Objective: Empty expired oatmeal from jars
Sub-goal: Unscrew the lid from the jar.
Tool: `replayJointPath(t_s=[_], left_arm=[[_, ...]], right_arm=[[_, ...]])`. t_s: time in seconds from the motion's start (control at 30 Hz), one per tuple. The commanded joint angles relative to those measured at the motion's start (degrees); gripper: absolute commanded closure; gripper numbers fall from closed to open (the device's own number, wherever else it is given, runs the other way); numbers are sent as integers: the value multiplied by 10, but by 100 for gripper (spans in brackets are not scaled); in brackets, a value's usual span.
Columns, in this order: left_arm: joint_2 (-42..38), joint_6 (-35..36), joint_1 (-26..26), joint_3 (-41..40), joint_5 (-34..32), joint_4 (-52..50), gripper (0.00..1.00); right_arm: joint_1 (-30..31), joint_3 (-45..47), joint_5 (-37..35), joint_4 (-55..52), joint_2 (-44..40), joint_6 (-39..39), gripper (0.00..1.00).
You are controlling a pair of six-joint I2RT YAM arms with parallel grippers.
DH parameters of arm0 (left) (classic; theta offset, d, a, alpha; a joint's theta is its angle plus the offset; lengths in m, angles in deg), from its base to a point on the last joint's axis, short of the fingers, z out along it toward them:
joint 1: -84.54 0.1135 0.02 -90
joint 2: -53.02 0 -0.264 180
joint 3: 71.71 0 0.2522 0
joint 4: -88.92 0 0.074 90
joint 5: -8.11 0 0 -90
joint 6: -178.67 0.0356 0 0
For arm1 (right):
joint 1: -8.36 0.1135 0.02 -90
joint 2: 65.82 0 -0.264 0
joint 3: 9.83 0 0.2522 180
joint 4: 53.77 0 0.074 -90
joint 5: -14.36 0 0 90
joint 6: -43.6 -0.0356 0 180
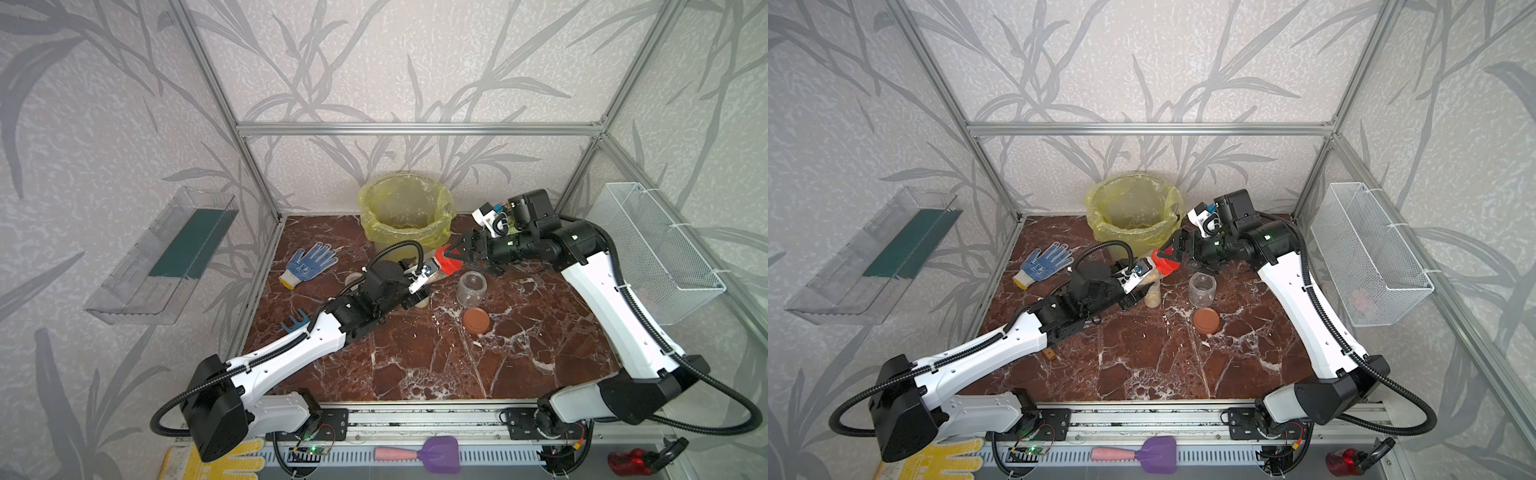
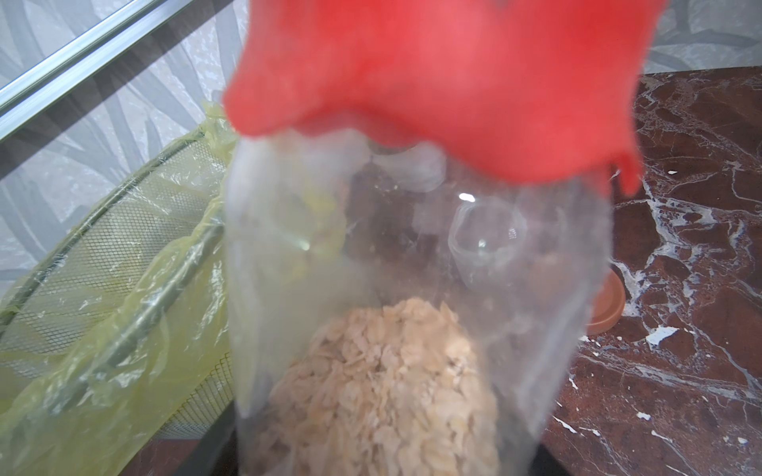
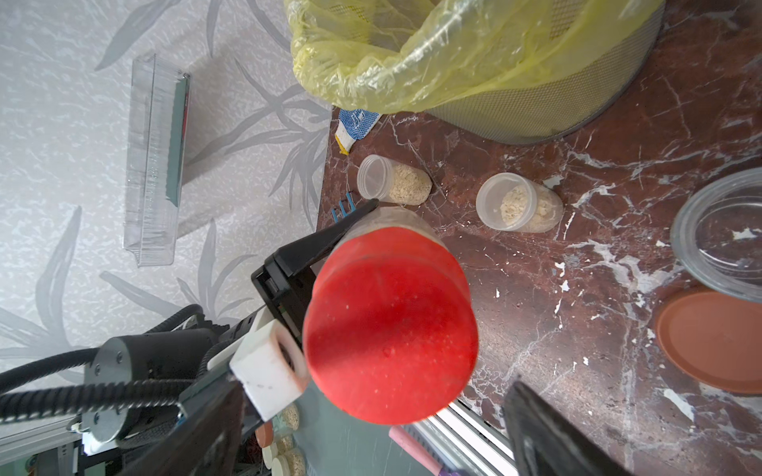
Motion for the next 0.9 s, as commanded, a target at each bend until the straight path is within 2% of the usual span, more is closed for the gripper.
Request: replayJointPath(t_s=[0.0, 0.17, 0.4, 0.47, 0.57, 0.7, 0.87], left_arm=[[3, 20, -4, 24, 6, 11, 100], [5, 23, -3, 26, 7, 9, 100], [7, 24, -5, 26, 7, 9, 100], [6, 24, -5, 26, 8, 11, 100], [5, 18, -5, 26, 19, 10, 100], [1, -5, -5, 29, 85, -2, 100], [10, -67, -2, 33, 223, 9, 100]], right_arm=[[8, -30, -17, -31, 16, 24, 5], [13, -43, -27, -36, 33, 34, 9], [24, -47, -37, -45, 43, 51, 20], [28, -49, -43, -47, 45, 58, 26], [36, -63, -54, -61, 50, 85, 45], [39, -65, -2, -29, 43, 128, 65], [68, -114, 34, -60, 52, 294, 72]])
